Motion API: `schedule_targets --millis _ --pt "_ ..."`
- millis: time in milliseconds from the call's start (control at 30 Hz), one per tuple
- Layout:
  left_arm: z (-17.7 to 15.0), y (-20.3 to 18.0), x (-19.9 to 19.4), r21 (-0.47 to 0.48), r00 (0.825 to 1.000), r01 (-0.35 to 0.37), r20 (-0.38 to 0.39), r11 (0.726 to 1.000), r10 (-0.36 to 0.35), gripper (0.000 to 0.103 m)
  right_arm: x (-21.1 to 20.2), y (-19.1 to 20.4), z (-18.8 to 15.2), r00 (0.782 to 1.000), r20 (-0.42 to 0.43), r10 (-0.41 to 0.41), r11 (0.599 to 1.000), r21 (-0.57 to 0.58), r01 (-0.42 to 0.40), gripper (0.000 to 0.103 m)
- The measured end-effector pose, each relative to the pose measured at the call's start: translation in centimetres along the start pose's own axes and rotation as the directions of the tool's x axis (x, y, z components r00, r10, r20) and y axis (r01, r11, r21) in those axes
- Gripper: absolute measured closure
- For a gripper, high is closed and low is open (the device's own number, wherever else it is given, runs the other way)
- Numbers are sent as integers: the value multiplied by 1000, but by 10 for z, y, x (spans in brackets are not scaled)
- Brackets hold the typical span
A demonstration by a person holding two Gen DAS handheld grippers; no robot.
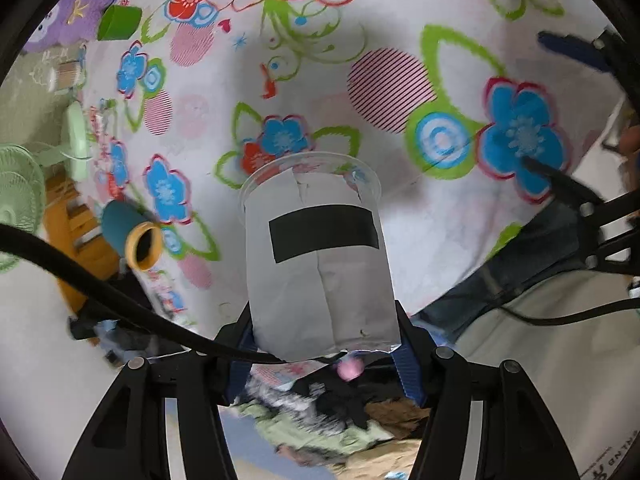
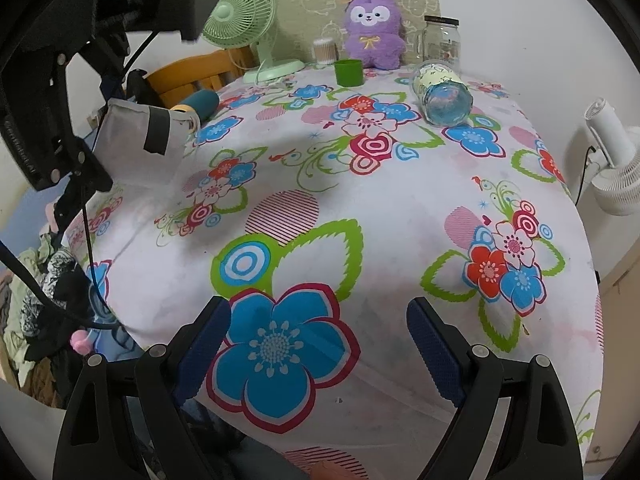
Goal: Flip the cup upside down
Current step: 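Rotate the left tool to turn the held white cup rim-down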
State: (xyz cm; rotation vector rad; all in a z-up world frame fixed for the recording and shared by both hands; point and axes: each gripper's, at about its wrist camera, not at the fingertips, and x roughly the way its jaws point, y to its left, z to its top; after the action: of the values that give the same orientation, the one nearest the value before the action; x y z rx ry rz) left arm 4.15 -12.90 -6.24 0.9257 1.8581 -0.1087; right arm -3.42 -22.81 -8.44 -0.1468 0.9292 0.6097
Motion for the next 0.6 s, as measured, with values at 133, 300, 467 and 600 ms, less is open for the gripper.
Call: schedule_targets --millis 133,300,467,600 --pt "4 4 9 17 995 -76 -67 997 77 41 3 1 -2 1000 -1 6 1000 2 -6 12" --pt "9 -6 9 66 986 -121 -110 990 128 41 6 2 -4 1000 -7 3 1000 -4 -3 12" --pt "24 -12 15 105 981 -126 -135 986 139 41 7 1 -6 1000 -4 7 1000 6 -7 12" --pt "39 -14 16 118 985 -101 -125 988 116 41 8 0 -6 1000 -5 8 1000 10 -8 12"
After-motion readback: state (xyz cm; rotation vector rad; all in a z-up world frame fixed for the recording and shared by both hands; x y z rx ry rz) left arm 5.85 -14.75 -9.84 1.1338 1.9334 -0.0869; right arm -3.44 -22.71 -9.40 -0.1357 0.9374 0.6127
